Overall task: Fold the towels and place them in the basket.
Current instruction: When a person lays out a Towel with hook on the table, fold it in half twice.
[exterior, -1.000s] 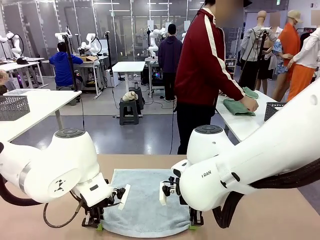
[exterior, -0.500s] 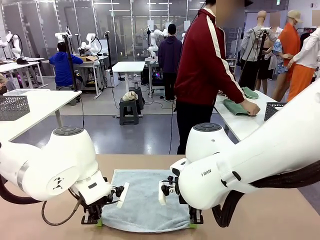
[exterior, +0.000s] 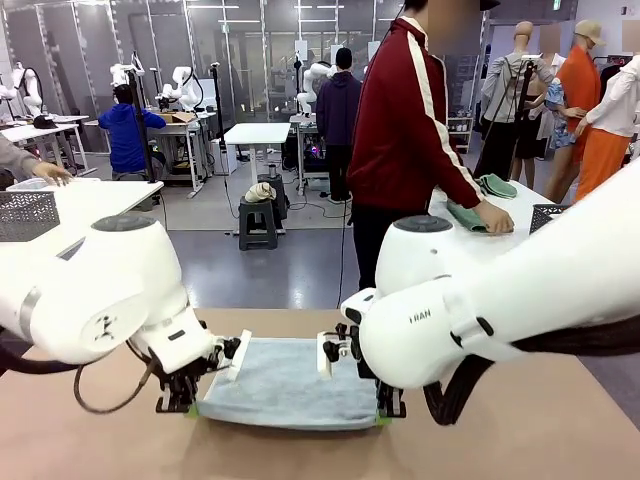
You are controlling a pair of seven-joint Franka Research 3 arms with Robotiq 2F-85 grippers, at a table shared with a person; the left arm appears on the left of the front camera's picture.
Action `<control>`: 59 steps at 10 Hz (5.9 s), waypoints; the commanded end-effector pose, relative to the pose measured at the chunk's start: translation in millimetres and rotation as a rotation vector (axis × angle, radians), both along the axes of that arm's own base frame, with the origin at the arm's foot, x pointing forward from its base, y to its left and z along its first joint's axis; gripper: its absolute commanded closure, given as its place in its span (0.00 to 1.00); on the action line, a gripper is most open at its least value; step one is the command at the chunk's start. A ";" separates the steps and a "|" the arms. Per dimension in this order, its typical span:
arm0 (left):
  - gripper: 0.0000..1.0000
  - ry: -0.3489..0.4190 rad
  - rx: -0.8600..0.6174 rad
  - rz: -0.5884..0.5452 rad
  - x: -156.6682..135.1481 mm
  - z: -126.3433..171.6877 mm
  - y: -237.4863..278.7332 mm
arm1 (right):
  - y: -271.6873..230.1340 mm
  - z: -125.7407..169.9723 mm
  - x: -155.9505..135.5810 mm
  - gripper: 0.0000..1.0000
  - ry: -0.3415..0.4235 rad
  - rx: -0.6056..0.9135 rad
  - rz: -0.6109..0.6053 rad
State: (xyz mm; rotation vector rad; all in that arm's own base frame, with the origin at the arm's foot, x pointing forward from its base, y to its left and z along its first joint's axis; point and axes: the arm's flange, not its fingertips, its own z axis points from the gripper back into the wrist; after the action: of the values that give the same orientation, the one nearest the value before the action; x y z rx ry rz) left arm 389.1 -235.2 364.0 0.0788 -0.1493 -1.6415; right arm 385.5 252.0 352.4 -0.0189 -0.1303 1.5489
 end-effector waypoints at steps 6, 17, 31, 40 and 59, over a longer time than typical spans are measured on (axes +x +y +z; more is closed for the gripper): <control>1.00 0.018 0.045 0.009 96.1 48.4 -5.7 | -4.2 35.1 90.5 1.00 0.018 -0.016 0.021; 1.00 0.010 0.008 0.045 135.1 52.8 -3.4 | -0.1 56.1 138.5 1.00 -0.011 -0.024 -0.010; 0.93 0.119 0.028 -0.064 262.3 15.5 -25.3 | -20.5 12.2 224.5 0.94 0.109 0.043 -0.097; 0.73 0.138 0.044 -0.028 285.1 -18.8 -36.9 | -28.5 -18.1 250.8 0.74 0.128 0.066 -0.085; 0.16 -0.019 -0.880 -0.059 85.8 101.5 205.7 | -38.3 115.0 76.9 0.13 0.180 0.334 -0.586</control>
State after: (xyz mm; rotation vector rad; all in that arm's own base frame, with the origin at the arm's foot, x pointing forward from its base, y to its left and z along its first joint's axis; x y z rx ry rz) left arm 473.3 -48.5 472.3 -0.4465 -0.8410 -1.5080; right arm 453.8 214.7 467.0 0.3274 -0.2059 0.8984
